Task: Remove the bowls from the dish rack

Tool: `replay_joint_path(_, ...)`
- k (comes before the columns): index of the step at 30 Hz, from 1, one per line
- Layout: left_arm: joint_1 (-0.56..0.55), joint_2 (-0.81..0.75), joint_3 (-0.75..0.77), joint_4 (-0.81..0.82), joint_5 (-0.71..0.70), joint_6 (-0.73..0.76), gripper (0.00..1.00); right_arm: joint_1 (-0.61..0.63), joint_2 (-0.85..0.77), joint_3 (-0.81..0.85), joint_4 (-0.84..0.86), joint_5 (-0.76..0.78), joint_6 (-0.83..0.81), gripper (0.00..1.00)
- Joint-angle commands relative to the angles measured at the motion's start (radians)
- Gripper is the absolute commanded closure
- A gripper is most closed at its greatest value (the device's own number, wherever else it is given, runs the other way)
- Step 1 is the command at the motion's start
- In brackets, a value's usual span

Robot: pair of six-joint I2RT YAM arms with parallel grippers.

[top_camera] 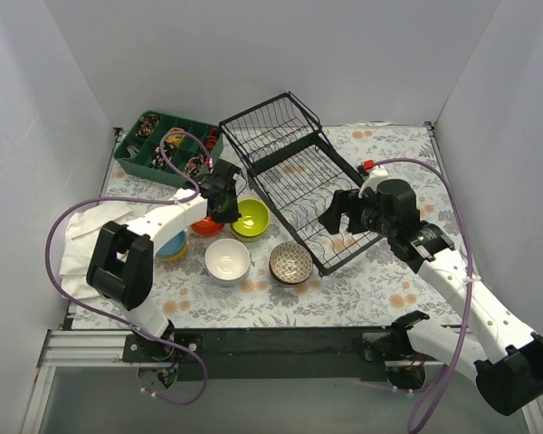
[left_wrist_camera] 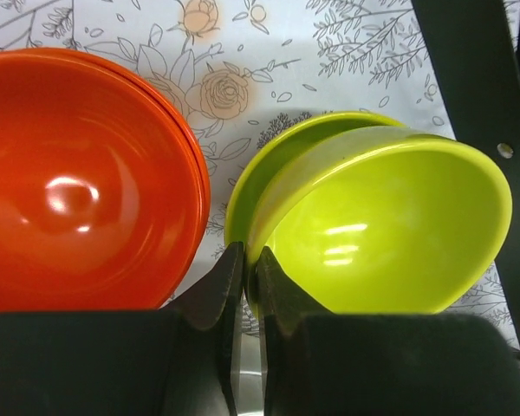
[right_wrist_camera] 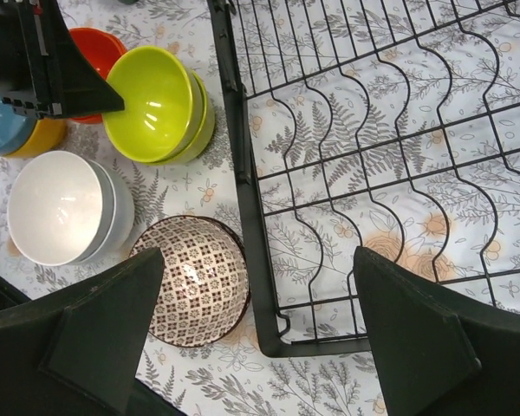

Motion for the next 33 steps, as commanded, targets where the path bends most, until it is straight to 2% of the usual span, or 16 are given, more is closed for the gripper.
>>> replay_joint_path(1, 0.000, -0.018, 0.049, -0.029, 0.038, 0.007, 0.85, -0.006, -0.011, 0.051, -0.013, 0.037, -0.042, 0.01)
replay_joint_path(3, -0.001, -0.048, 0.050, -0.036, 0.031, 0.005, 0.72, -0.005, -0.005, 0.055, -0.015, 0.040, -0.051, 0.01)
replay_joint_path(4, -0.001, -0.064, 0.050, -0.040, 0.026, 0.005, 0.62, -0.006, -0.002, 0.060, -0.015, 0.042, -0.056, 0.01)
replay_joint_path(8, -0.001, -0.134, 0.059, -0.050, 0.017, 0.002, 0.42, -0.006, 0.038, 0.084, -0.012, 0.042, -0.068, 0.01)
replay_joint_path(10, 0.000, -0.174, 0.064, -0.058, 0.020, -0.005, 0.35, -0.006, 0.058, 0.103, -0.013, 0.042, -0.082, 0.01)
replay_joint_path(11, 0.002, -0.191, 0.075, -0.064, 0.018, -0.005, 0.22, -0.008, 0.085, 0.130, -0.012, 0.043, -0.091, 0.01)
replay_joint_path(15, 0.002, -0.283, 0.096, -0.096, -0.024, -0.018, 0.02, -0.025, 0.167, 0.218, -0.015, 0.034, -0.122, 0.01)
replay_joint_path(18, 0.005, -0.386, 0.102, -0.125, -0.080, -0.016, 0.02, -0.072, 0.222, 0.281, -0.021, 0.030, -0.130, 0.01)
replay_joint_path(22, 0.006, -0.535, 0.090, -0.167, -0.158, -0.012, 0.02, -0.213, 0.248, 0.368, -0.088, 0.020, -0.123, 0.01)
replay_joint_path(27, 0.005, -0.762, 0.043, -0.196, -0.259, -0.018, 0.02, -0.348, 0.145, 0.379, -0.160, 0.074, -0.146, 0.01)
replay_joint_path(31, 0.006, -1.004, -0.006, -0.184, -0.322, 0.017, 0.02, -0.384, 0.008, 0.350, -0.190, 0.201, -0.192, 0.01)
replay_joint_path(33, 0.005, -1.075, -0.020, -0.188, -0.343, 0.033, 0.02, -0.384, -0.095, 0.309, -0.188, 0.218, -0.209, 0.02)
